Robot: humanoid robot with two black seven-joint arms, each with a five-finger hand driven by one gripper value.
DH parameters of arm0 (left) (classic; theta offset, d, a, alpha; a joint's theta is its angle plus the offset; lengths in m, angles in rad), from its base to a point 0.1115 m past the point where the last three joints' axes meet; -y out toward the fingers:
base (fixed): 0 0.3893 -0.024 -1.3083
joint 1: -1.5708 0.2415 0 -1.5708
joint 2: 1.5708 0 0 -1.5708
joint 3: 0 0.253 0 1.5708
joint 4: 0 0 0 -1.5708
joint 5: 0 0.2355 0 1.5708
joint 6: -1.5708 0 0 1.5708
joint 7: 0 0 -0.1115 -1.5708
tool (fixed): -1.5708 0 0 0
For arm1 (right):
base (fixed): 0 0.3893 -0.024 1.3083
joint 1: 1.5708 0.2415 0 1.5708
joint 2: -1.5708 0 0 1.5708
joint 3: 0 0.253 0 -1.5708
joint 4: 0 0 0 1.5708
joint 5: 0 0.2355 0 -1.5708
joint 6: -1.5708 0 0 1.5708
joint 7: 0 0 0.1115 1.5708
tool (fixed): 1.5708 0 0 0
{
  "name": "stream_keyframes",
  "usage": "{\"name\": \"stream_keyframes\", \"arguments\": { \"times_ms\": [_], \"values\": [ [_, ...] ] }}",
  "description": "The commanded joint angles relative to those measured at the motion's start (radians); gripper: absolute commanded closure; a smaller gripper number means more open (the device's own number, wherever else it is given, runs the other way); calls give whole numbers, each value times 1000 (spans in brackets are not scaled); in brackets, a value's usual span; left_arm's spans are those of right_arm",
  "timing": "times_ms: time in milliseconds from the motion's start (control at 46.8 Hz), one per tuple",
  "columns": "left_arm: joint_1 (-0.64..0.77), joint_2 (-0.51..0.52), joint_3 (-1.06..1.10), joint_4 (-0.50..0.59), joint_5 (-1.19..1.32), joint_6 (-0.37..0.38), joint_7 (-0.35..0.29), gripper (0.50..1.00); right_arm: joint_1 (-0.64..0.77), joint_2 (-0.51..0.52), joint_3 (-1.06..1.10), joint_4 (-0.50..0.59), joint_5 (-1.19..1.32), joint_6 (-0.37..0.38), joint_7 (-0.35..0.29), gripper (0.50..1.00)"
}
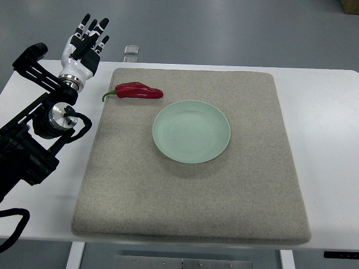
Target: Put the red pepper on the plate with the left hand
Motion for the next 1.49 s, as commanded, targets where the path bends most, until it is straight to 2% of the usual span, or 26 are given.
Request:
{"name": "stream_keyframes", "arguments": {
  "times_ms": [0,427,726,854,918,1025,1217,1345,1473],
  "values": [
    [0,0,-2,0,-2,-3,0,506,0,0,0,0,0,0,0,568],
    [-18,10,1,67,12,-5,0,512,0,0,0,0,0,-2,0,568],
    [-26,9,1,69,119,-6,2,519,0,0,0,0,0,0,0,568],
    [-26,9,1,69,182,-3,2,534,0,0,0,0,0,0,0,568],
    [-27,9,1,69,233,0,0,564,0,0,0,0,0,-2,0,568],
    [-35,9,3,70,365,21,2,596,0,0,0,0,0,0,0,568],
    [-37,4,7,60,576,67,0,583,0,0,0,0,0,0,0,568],
    [-43,3,15,61,685,86,-2,598,0,0,0,0,0,0,0,568],
    [-55,0,38,61,800,148,-2,611,0,0,0,0,0,0,0,568]
  ]
}}
